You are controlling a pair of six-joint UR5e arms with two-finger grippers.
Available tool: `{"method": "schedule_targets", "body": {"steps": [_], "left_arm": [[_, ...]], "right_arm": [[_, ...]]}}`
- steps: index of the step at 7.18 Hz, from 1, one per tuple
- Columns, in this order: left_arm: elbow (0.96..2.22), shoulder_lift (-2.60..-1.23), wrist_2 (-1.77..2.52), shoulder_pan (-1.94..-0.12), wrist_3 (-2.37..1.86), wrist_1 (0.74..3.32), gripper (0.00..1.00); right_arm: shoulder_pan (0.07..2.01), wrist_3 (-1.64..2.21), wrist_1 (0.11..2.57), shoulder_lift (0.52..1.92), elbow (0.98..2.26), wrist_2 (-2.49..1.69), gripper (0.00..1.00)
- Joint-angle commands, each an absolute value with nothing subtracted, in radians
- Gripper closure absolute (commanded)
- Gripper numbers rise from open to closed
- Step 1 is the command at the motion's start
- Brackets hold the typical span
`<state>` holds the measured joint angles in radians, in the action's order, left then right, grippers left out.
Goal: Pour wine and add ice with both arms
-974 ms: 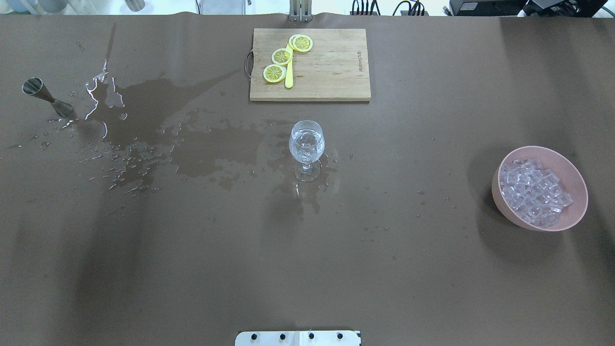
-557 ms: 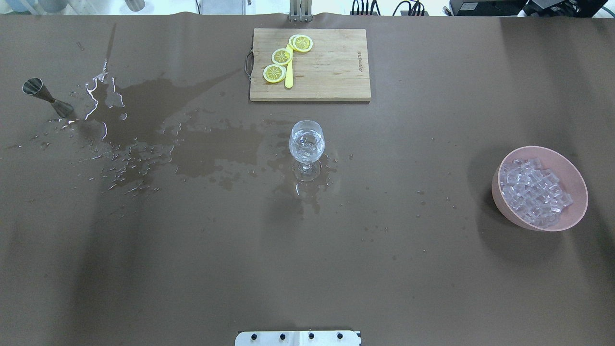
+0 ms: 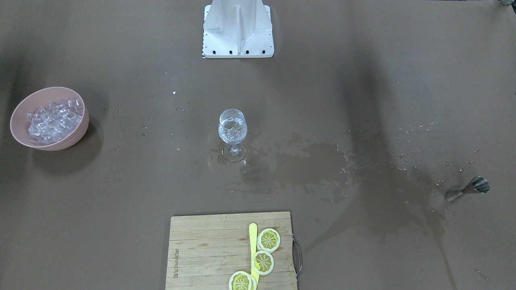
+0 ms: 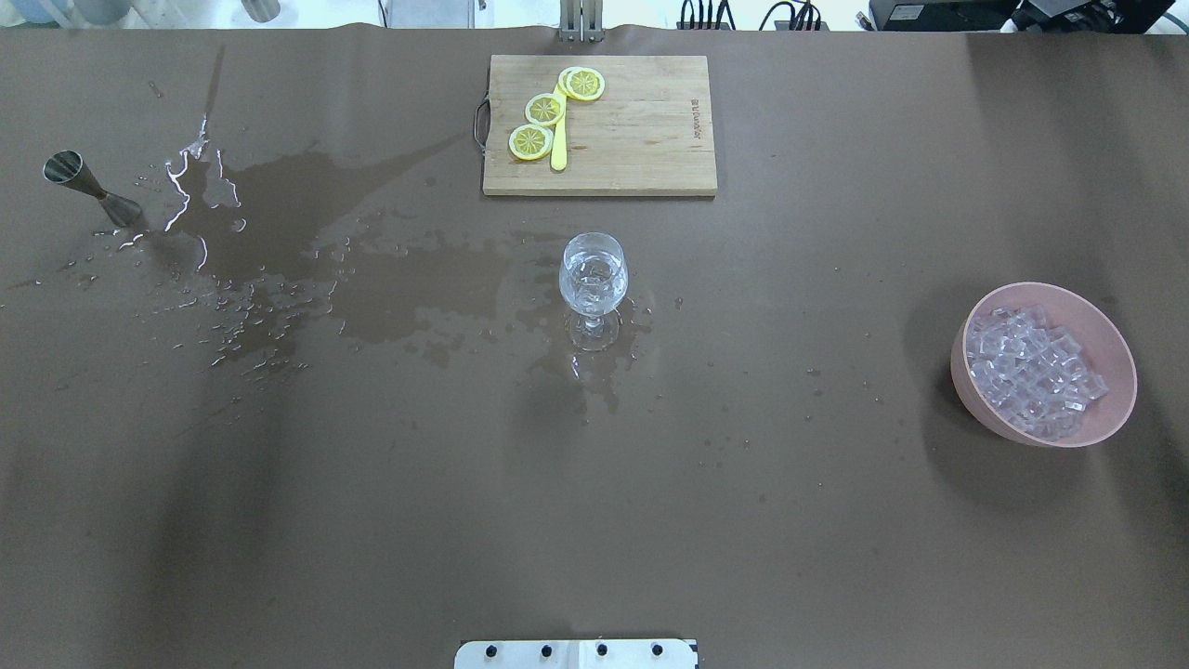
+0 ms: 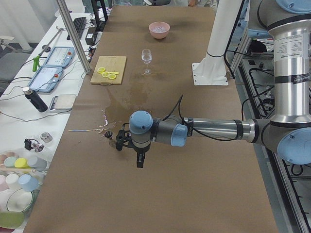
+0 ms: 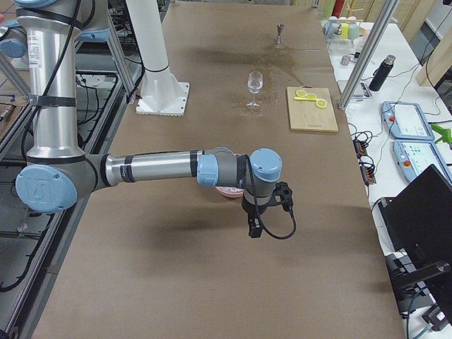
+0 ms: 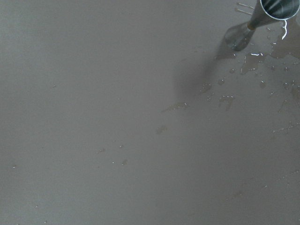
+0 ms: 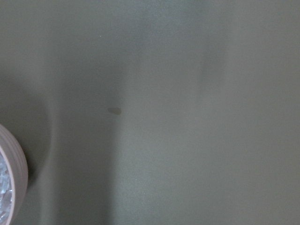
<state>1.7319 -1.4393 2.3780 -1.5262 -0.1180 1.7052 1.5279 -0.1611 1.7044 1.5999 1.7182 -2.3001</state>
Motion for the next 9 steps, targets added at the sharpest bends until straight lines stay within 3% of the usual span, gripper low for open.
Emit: {"method": "schedule_targets", "body": {"steps": [1,9], "left_arm": [[1.735,-1.43,2.313,-1.529,-0.045,1.695,0.01],[1.74,-1.436,2.315,-1.529,-0.046,1.671,0.01]], "right_arm": [[1.528,-0.163,1.704,1.603,1.721,-2.299,0.0],[1.526,-0.161,1.7,1.611,1.724,-2.31,0.0]]}}
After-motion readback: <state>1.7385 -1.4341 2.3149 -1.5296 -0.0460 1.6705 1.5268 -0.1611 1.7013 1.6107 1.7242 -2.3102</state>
